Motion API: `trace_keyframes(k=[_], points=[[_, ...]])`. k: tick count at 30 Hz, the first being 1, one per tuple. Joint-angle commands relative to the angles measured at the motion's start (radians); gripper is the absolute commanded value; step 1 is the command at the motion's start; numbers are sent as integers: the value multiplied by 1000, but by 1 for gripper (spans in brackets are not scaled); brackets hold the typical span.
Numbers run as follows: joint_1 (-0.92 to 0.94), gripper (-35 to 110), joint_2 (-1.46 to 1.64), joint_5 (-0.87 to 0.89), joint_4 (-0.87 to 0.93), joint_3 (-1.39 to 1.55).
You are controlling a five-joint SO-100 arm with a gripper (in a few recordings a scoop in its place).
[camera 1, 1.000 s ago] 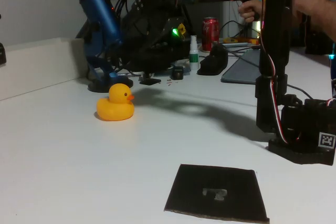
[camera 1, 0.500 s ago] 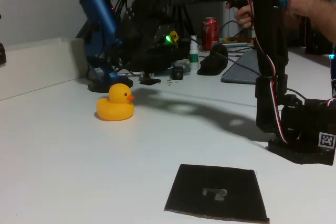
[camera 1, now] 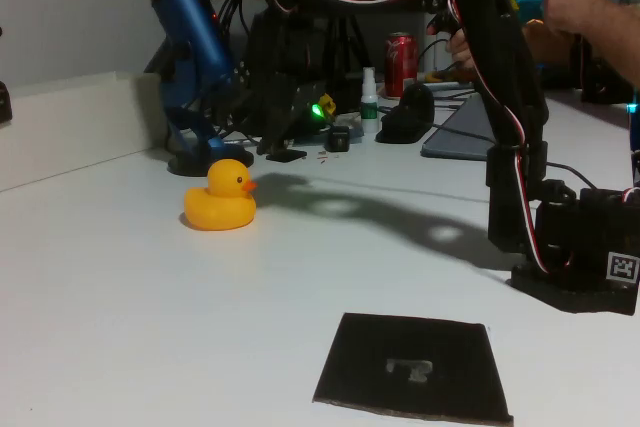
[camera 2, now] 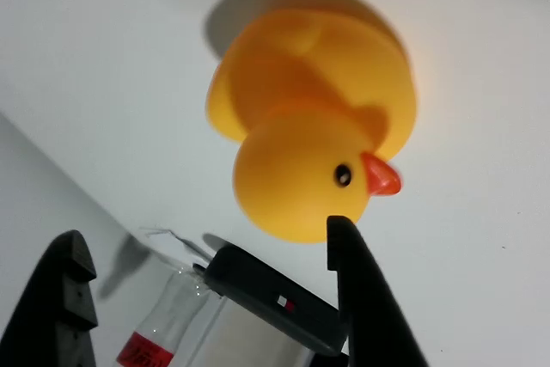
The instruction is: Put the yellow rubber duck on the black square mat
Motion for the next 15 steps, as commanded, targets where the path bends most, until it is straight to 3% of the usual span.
trace_keyframes(k=[1, 15], points=[[9, 32, 20, -20, 9, -40], [-138, 32, -40, -21, 12, -37]])
